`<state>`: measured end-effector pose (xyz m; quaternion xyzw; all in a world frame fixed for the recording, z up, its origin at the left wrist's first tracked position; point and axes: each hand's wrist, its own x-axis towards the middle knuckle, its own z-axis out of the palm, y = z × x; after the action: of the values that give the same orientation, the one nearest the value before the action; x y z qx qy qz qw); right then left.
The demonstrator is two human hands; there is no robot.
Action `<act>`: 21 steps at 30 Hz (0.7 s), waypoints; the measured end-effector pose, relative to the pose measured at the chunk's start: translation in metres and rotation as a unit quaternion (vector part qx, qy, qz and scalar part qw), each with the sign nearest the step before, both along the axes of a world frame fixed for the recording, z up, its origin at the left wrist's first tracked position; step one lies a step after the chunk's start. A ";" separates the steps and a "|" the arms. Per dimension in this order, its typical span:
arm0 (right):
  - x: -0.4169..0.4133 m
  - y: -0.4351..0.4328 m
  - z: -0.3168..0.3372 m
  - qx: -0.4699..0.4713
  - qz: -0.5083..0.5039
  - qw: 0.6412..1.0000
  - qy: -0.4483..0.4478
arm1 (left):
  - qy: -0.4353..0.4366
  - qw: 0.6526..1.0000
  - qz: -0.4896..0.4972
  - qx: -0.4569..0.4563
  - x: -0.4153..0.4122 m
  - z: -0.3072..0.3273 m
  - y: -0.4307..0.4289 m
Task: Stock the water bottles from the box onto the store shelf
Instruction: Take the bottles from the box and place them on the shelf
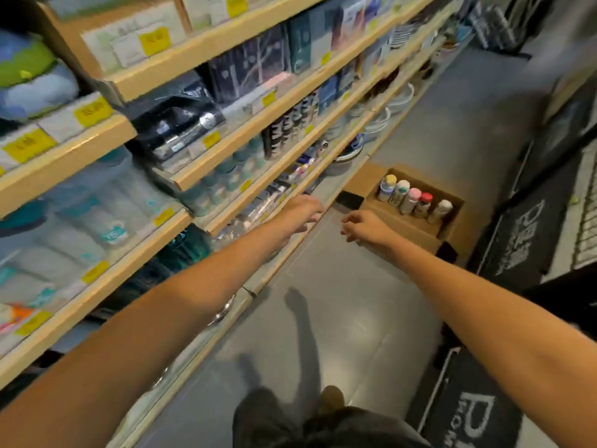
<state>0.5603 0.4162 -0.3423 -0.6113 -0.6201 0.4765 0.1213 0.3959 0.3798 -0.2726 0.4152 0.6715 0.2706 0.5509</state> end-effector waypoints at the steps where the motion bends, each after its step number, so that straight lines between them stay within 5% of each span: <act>1: 0.017 0.011 -0.004 -0.003 -0.014 1.000 0.000 | 0.000 1.000 -0.018 0.002 0.012 -0.004 0.014; 21: 0.227 0.305 -0.033 -0.032 -0.309 0.951 0.000 | -0.012 0.965 -0.257 -0.050 0.242 -0.060 0.429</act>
<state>0.7870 0.7216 -0.3750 -0.7767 -0.3854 0.4354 0.2423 0.6382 0.8088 -0.3327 0.5425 0.5483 0.0908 0.6299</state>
